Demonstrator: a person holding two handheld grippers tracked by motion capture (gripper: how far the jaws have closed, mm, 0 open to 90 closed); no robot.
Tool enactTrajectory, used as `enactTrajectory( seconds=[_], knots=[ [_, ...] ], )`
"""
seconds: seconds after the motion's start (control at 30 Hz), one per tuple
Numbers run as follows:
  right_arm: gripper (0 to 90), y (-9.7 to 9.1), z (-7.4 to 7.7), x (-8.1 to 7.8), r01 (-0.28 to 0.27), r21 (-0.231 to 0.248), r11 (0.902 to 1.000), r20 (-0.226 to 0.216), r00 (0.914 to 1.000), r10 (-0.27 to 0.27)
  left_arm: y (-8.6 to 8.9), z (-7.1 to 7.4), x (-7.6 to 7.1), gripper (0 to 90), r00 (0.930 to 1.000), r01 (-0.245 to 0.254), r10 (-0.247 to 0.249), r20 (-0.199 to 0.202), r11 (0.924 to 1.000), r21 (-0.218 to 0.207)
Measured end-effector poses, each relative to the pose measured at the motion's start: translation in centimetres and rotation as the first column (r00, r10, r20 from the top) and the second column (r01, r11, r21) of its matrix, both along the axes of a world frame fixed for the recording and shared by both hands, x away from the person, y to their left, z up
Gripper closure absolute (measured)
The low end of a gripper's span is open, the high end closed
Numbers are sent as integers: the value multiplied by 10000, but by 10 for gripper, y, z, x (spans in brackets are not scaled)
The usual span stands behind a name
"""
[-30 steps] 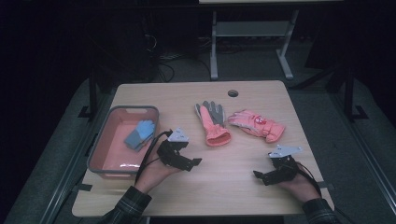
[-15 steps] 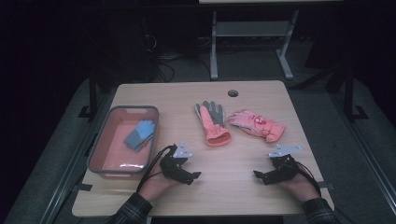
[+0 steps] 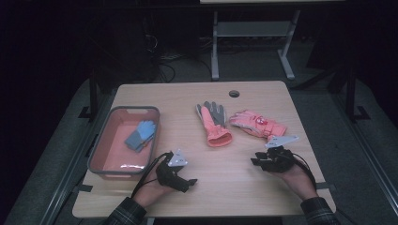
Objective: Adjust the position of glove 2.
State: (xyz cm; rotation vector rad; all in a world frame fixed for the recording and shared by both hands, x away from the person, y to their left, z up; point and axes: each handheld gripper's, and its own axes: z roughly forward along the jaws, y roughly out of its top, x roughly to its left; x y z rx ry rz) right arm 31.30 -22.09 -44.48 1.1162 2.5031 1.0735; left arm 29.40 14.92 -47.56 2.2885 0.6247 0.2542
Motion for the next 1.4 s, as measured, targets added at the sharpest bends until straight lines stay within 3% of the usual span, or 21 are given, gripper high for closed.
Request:
enactTrajectory(
  seconds=[0.17, 0.37, 0.93, 1.23, 1.4],
  knots=[
    [897, 13, 9, 12, -111, 127, 9999, 74, 9999, 110, 2, -2, -1, 125, 9998, 129, -126, 164, 9997, -191],
    [898, 29, 19, 32, -343, 513, 9981, 174, 9993, 334, 2, -2, -2, 125, 9999, 118, -116, 90, 9998, -188],
    [900, 66, 35, 88, -808, 653, 9946, 390, 9962, 784, 2, -2, -1, 122, 9997, 211, -209, 81, 9996, -200],
    [900, 93, 29, 108, -941, 583, 9939, 333, 9952, 922, 2, -2, 0, 122, 9997, 226, -225, 63, 9996, -154],
    [900, 97, 24, 113, -954, 551, 9939, 230, 9953, 942, 2, -2, 0, 122, 9997, 229, -227, 80, 9996, -182]
  ],
)
